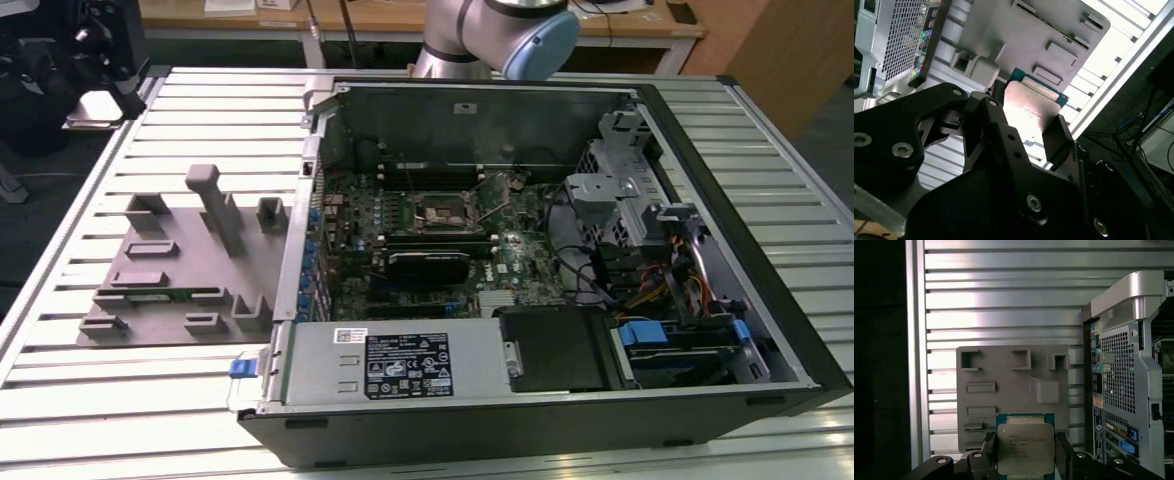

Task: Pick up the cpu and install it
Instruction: 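Pick up the cpu and move it towards the insertion slot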

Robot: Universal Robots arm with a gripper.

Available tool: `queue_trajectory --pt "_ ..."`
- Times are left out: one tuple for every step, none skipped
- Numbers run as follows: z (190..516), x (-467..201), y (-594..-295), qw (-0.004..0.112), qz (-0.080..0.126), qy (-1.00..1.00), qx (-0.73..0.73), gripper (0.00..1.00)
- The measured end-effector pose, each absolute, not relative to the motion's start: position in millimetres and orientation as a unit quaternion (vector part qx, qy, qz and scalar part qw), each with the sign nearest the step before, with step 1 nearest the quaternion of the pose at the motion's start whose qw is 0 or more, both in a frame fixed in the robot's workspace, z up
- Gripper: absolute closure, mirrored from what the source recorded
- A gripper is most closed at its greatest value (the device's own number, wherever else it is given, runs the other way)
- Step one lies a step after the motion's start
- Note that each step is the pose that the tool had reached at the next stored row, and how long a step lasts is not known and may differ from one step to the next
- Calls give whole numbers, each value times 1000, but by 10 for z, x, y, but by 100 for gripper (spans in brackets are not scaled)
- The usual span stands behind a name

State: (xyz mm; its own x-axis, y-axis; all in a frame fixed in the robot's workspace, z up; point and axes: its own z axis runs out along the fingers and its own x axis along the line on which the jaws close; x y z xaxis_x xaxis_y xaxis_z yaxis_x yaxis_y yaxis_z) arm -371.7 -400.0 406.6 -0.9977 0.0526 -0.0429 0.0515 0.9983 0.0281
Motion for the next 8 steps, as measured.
queue_trajectory --pt "4066 -3700 -4000 22 13 999 26 45" --pt "4066 -3683 -4000 22 13 999 26 45" --pt "4066 -3665 -4000 22 13 999 26 45" --pt "4065 -3649 -4000 22 14 999 26 45" --pt "4066 -3630 -4000 22 13 999 26 45" --pt "4066 -3614 -4000 22 14 999 26 45" --pt "4066 -3597 -4000 22 13 999 26 45" --pt "4066 -3580 -4000 22 13 999 26 45"
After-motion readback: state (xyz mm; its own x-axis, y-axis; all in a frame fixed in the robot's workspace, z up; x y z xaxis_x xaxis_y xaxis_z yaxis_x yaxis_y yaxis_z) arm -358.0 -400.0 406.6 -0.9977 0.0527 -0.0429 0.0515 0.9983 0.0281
